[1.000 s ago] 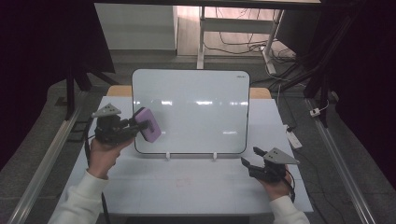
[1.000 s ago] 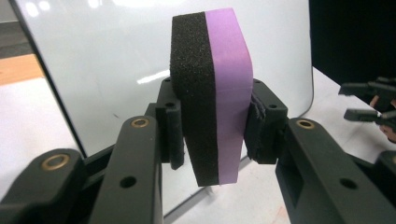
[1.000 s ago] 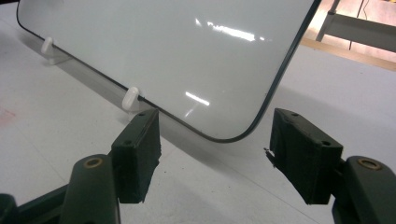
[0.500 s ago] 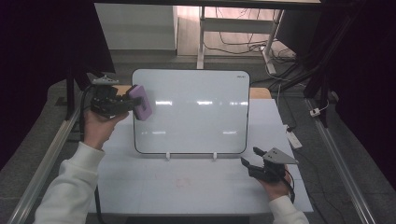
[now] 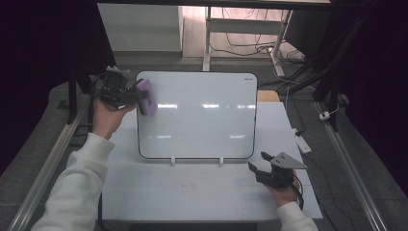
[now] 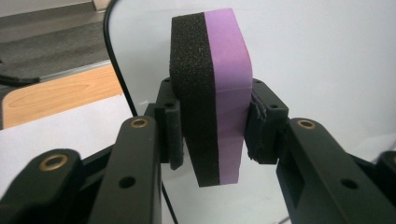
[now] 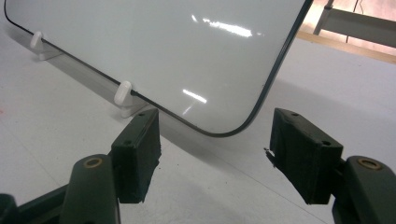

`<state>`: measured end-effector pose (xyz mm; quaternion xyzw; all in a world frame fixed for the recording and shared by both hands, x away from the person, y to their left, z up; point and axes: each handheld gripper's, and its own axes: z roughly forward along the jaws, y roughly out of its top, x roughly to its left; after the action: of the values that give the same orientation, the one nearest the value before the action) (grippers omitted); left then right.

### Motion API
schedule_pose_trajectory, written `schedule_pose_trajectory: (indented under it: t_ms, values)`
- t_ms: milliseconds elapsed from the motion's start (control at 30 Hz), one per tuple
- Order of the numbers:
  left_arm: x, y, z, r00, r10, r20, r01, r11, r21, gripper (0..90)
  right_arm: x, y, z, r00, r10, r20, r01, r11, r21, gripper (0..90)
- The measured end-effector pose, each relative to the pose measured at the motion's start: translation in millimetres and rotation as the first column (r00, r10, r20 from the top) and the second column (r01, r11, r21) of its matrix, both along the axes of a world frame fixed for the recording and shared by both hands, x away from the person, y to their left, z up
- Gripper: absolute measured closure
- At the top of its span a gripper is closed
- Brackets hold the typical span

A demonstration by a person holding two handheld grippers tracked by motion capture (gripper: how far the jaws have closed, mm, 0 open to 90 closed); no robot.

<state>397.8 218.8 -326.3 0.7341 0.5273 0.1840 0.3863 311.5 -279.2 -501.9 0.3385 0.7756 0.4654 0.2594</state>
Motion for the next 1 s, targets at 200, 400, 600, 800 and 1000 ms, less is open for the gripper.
schedule_pose_trajectory:
  t_ms: [200, 400, 600, 800, 1000]
  values:
    - [12.9, -6.9, -0.5, 0.9999, 0.006, 0.008, -0.006, 0.9993, -0.037, 61.7, -0.2, -0.9, 0.3, 1.0, -0.003, 0.003, 0.003, 1.0, 0.006, 33.0]
    - [18.3, -14.2, -4.1, 0.9985, 0.03, 0.046, -0.028, 0.9989, -0.038, 62.3, -0.2, -1.0, 0.1, 1.0, -0.004, 0.005, 0.004, 1.0, 0.004, 33.0]
    - [23.0, -19.7, -8.4, 0.9959, 0.053, 0.074, -0.051, 0.9983, -0.03, 62.3, -0.2, -0.8, -0.2, 1.0, -0.006, 0.007, 0.006, 1.0, 0.0, 32.9]
    - [21.4, -26.2, -9.2, 0.9941, 0.057, 0.093, -0.058, 0.9983, 0.006, 61.4, -0.5, -0.7, 0.0, 0.9999, -0.007, 0.009, 0.007, 1.0, -0.002, 33.0]
    - [20.8, -30.3, -14.6, 0.9944, 0.055, 0.09, -0.058, 0.9978, 0.032, 54.1, -0.8, -0.7, 0.3, 0.9999, -0.007, 0.011, 0.008, 1.0, -0.004, 32.9]
